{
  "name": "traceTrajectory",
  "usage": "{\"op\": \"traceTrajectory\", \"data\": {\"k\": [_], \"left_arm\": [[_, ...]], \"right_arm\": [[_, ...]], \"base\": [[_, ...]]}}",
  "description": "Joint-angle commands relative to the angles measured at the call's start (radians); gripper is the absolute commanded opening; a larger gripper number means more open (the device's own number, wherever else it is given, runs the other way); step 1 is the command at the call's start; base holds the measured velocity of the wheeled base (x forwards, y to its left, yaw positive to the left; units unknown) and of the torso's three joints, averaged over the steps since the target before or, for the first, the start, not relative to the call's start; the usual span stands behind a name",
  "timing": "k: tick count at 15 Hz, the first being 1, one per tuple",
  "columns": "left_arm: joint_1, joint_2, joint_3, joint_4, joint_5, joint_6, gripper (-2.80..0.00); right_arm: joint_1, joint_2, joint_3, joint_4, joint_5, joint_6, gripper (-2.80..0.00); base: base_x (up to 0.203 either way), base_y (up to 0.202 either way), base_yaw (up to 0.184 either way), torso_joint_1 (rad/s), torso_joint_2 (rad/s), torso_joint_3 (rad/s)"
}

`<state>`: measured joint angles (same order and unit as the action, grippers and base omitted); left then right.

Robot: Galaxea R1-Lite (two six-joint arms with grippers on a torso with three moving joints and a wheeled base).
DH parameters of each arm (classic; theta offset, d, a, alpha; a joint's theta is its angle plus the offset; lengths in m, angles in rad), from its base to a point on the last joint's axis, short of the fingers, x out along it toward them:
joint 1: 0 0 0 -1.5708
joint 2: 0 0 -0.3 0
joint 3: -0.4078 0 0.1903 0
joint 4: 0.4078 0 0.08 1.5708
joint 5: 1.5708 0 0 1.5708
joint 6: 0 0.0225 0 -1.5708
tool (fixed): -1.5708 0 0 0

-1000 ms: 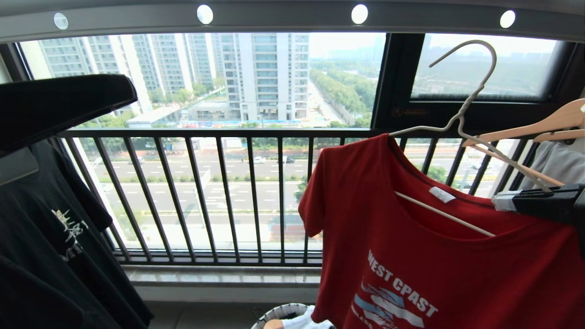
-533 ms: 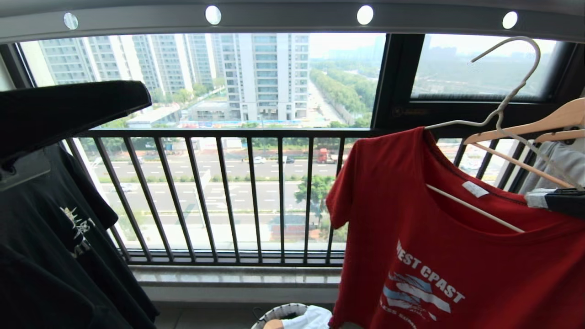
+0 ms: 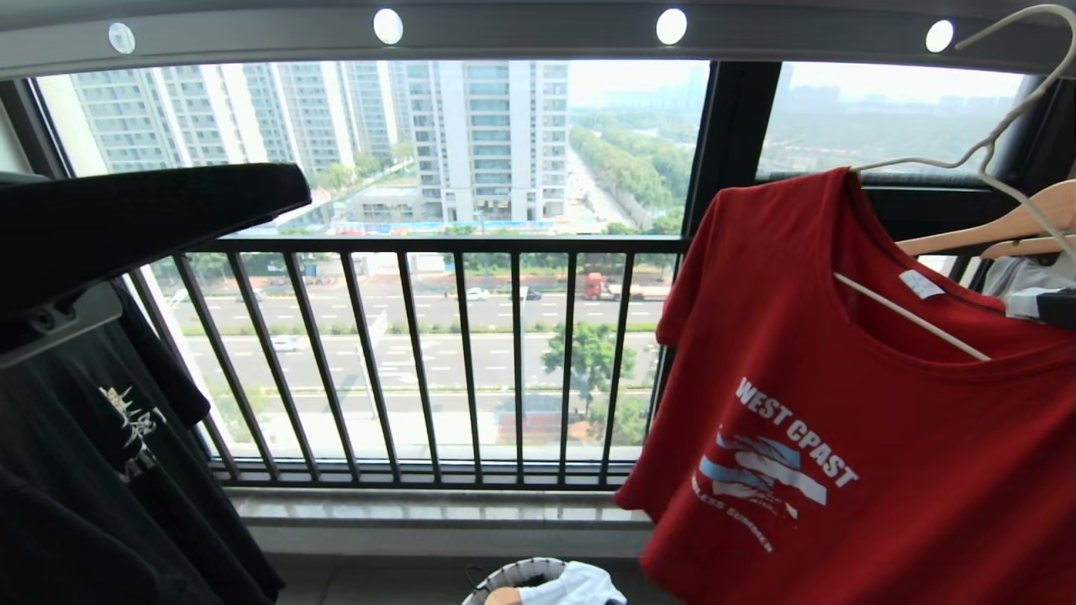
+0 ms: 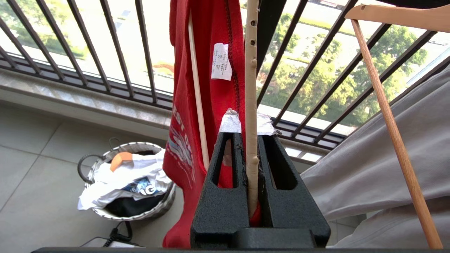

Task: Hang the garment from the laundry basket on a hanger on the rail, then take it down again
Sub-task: Hang the clothes rack on the clothesline

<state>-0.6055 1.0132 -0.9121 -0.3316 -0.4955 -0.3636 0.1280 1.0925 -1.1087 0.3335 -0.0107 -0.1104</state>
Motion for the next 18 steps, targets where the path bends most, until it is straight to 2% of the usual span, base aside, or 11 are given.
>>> {"op": "traceTrajectory", "data": {"k": [1, 6, 13, 18], "left_arm": [[0.0, 0.004, -0.001, -0.004, 0.001, -0.002, -2.8], [0.0, -0.013, -0.001, -0.007, 0.001, -0.001, -2.8], [0.0, -0.018, -0.001, -0.007, 0.0, -0.001, -2.8], [0.0, -0.016, 0.001, -0.007, 0.0, -0.001, -2.8]], "right_arm": [[-0.004, 0.043, -0.029, 0.002, 0.0, -0.003, -2.8], [-0.004, 0.123, -0.08, 0.002, 0.0, -0.008, -2.8], [-0.004, 0.179, -0.094, 0.005, 0.0, -0.121, -2.8], [-0.004, 0.241, -0.154, 0.012, -0.025, -0.204, -2.8]], "base": [[0.0, 0.0, 0.0, 0.0, 0.0, 0.0], [0.0, 0.0, 0.0, 0.0, 0.0, 0.0], [0.0, 0.0, 0.0, 0.0, 0.0, 0.0], [0.0, 0.0, 0.0, 0.0, 0.0, 0.0]]}}
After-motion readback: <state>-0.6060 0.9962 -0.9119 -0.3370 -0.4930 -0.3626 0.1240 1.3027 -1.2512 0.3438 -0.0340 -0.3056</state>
